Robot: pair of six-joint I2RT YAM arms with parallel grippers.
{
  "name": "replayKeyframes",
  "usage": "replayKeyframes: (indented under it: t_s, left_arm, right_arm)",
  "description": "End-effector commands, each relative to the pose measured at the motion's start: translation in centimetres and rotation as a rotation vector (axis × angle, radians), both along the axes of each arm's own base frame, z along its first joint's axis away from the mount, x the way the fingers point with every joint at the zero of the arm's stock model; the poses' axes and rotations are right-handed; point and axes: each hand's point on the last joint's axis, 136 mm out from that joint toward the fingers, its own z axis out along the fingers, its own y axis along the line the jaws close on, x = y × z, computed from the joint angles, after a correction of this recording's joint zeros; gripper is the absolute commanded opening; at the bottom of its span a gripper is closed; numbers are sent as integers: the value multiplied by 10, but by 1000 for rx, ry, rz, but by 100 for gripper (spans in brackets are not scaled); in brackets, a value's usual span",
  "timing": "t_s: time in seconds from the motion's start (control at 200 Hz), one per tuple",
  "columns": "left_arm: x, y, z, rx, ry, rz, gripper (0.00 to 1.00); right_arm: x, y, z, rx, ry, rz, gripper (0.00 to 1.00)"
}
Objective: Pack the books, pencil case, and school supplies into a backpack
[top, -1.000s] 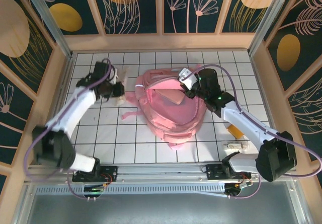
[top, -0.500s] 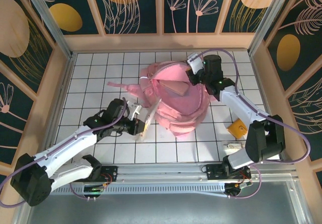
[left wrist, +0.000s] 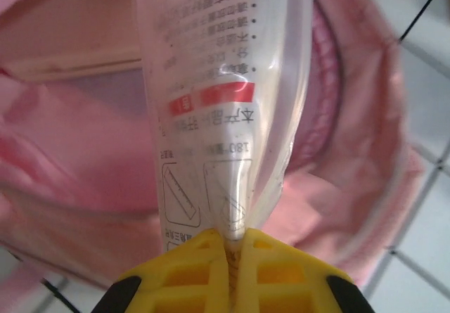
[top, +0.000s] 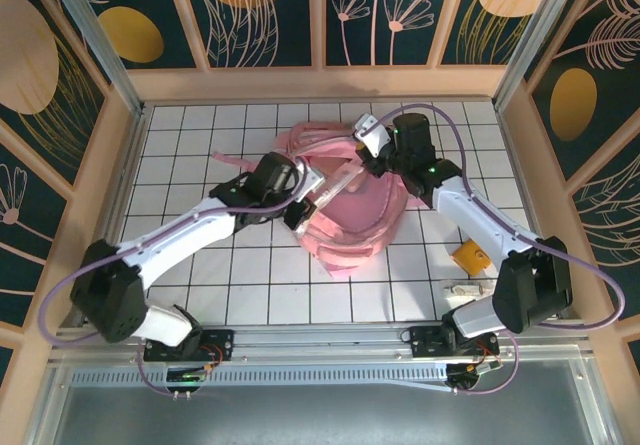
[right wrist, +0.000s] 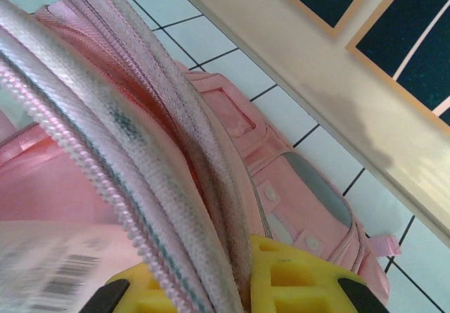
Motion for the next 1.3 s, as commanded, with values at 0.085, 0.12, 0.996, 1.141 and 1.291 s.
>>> replayKeyframes:
  t_s: [0.085, 0.12, 0.996, 1.141, 1.291]
  left_arm:
    - [38, -3, 17, 184, -296, -148, 0]
    - [43, -8, 25, 170, -351, -169, 0]
    - [173, -36, -14, 386, -626, -261, 73]
    - [151, -21, -7, 386, -691, -281, 91]
    - [98, -16, 26, 229, -689, -349, 92]
  right_arm:
    - [-18, 12, 55, 108, -111, 92, 0]
    - [-23, 14, 57, 123, -110, 111, 0]
    - [-46, 24, 69, 225, -49, 188, 0]
    - [-46, 22, 62, 208, -42, 184, 0]
    - [-48, 23, 55, 195, -36, 194, 0]
